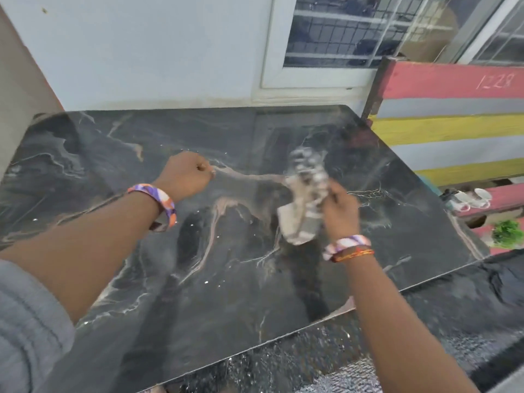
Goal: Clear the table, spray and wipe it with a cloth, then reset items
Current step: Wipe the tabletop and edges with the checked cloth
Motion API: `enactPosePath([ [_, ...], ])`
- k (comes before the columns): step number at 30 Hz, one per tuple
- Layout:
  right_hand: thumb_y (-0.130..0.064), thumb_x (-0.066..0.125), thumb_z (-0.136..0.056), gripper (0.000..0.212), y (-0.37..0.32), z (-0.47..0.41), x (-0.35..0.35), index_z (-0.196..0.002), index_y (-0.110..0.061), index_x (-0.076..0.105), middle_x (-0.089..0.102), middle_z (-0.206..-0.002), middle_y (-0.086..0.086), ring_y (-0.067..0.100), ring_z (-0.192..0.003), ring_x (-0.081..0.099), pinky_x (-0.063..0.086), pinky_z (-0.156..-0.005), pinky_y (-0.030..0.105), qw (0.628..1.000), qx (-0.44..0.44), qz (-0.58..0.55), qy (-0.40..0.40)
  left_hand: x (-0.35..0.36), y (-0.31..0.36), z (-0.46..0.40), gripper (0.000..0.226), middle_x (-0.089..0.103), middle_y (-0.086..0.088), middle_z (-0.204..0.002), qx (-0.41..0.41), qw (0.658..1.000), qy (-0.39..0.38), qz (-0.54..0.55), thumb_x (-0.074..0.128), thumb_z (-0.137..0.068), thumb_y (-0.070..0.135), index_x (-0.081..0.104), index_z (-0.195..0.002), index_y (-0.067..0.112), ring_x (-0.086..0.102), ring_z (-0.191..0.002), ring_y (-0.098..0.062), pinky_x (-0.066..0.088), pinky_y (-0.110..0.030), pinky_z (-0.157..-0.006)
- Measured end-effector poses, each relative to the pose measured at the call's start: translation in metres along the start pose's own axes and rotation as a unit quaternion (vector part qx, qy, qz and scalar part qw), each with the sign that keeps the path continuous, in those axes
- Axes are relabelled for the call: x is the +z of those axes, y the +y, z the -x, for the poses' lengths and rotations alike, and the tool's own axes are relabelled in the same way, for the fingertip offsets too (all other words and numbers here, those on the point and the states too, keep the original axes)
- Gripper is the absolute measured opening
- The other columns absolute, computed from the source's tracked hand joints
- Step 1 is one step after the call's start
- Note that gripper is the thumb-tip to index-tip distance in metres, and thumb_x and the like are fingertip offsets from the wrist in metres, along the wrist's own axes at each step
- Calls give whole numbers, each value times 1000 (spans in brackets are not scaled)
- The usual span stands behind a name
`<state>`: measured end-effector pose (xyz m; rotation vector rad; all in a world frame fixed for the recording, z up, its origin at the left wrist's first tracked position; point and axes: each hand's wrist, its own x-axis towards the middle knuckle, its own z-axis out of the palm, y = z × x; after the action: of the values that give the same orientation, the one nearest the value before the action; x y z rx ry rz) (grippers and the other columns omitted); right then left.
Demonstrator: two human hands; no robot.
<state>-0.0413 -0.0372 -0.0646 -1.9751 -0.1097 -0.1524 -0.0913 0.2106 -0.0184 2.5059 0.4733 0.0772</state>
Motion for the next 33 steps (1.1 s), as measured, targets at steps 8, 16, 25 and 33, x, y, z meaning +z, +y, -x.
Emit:
enactPosePath([
  [8,-53,45,-77,73,111,-80,-142,-141,-22,33,35,-147,18,39,-133,34,26,-111,51,900,293,235,223,74,79,-14,36,68,-10,-113,165,979,-113,-37,47,-87,31,68,-102,7,59,-111,-26,40,-30,-93],
  [16,-60,39,-88,77,123,-150,-98,-148,-18,17,16,-155,17,37,-142,15,10,-114,50,864,283,410,77,74,64,-55,22,69,-6,-109,146,986,-84,-19,53,-89,18,68,-103,10,63,-103,-24,47,-31,-93],
  [25,-11,50,-87,44,10,-71,97,-130,-18,50,61,-123,12,31,-113,54,44,-94,40,899,-186,328,-220,55,20,-69,39,63,-14,-70,82,991,105,-25,36,-95,28,61,-83,0,60,-69,-33,48,-36,-66],
  [33,-16,56,-82,45,19,-49,14,-126,-26,57,66,-117,-1,20,-112,60,44,-93,28,989,-50,78,-116,21,2,-52,46,62,-22,-74,100,983,154,-17,36,-94,33,58,-76,-3,58,-80,-37,48,-43,-77],
])
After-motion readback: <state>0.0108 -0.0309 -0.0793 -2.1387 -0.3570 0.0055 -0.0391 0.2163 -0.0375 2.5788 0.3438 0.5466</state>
